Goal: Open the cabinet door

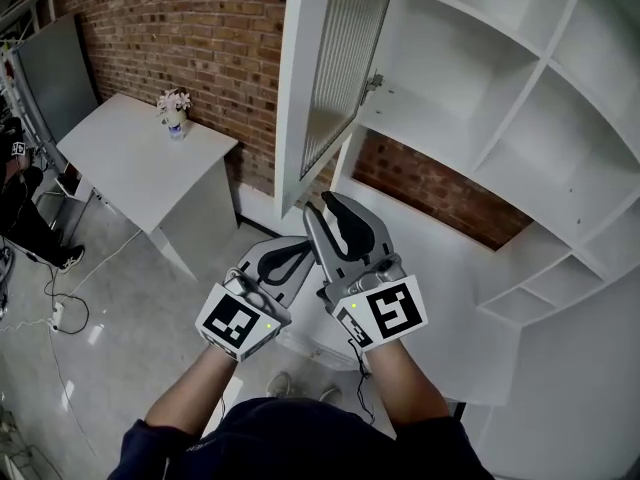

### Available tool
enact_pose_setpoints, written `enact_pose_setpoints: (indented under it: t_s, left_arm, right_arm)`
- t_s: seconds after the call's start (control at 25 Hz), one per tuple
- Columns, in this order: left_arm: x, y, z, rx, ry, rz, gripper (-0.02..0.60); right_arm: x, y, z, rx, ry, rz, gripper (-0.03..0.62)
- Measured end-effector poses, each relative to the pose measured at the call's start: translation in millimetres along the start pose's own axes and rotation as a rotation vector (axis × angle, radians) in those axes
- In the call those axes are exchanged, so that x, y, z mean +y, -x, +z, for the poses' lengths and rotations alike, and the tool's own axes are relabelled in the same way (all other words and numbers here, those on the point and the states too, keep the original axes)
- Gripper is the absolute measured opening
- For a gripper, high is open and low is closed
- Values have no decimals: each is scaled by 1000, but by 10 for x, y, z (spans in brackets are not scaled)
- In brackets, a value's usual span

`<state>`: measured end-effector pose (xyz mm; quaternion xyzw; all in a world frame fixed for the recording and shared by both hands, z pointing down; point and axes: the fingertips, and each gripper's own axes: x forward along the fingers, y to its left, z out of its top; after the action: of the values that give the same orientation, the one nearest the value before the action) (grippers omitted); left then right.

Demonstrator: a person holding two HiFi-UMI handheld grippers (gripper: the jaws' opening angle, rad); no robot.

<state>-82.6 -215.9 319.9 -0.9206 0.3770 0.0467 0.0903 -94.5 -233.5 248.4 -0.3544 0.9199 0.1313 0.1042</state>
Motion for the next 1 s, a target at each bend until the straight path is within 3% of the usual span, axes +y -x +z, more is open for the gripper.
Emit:
enact_pose_setpoints:
  t_s: [0.6, 1.0]
  left_arm:
    - [-733, -760, -31, -10, 21, -147, 8]
    - [-969, -1055, -41, -9, 3, -189, 8]
  right_arm:
    - [-826, 1259, -82, 64, -76, -196, 34]
    - [-1055, 1559, -127, 75, -88, -235, 29]
